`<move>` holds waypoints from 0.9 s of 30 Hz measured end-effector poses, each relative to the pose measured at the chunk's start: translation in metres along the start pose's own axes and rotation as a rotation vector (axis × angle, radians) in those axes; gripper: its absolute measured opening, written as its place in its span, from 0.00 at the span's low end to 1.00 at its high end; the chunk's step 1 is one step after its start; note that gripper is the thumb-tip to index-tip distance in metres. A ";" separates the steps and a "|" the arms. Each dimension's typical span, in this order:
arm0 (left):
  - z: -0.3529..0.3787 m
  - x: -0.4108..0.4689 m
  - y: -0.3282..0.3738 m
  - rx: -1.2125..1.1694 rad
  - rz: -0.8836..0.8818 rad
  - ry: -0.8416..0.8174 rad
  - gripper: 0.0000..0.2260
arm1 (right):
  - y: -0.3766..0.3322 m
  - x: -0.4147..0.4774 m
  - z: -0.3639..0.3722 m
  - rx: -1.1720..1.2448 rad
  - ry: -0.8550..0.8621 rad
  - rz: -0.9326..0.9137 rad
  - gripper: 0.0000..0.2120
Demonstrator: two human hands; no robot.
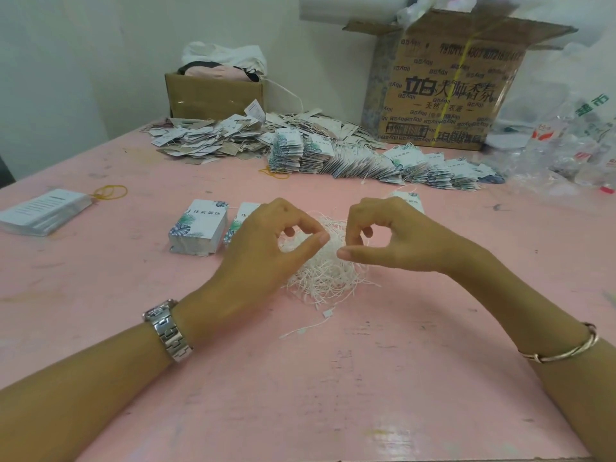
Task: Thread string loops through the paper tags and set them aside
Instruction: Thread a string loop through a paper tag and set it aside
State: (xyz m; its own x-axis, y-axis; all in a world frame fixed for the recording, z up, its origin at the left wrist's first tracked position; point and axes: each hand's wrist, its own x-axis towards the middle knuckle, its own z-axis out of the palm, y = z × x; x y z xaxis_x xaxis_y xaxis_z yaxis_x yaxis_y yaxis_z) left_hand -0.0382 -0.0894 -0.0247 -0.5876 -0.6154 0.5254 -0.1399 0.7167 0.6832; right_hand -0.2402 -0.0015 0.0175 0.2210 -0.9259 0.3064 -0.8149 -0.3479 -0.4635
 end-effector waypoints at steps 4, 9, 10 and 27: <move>0.002 -0.001 0.000 0.024 0.001 -0.045 0.04 | 0.001 0.000 -0.002 -0.070 -0.088 0.073 0.09; 0.004 -0.001 0.000 0.026 -0.001 -0.097 0.06 | 0.000 0.000 -0.002 0.048 -0.072 0.086 0.04; 0.004 -0.001 0.001 0.019 0.002 -0.110 0.08 | -0.001 0.000 -0.002 0.078 -0.050 0.075 0.05; -0.002 0.003 0.012 -0.194 0.070 0.088 0.03 | -0.011 0.003 0.003 0.504 0.068 0.096 0.05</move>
State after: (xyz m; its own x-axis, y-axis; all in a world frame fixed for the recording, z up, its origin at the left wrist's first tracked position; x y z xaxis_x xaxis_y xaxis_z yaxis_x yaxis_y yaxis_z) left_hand -0.0404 -0.0833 -0.0141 -0.5174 -0.5990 0.6112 0.0595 0.6873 0.7239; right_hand -0.2293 -0.0013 0.0211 0.1085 -0.9513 0.2886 -0.4666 -0.3051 -0.8302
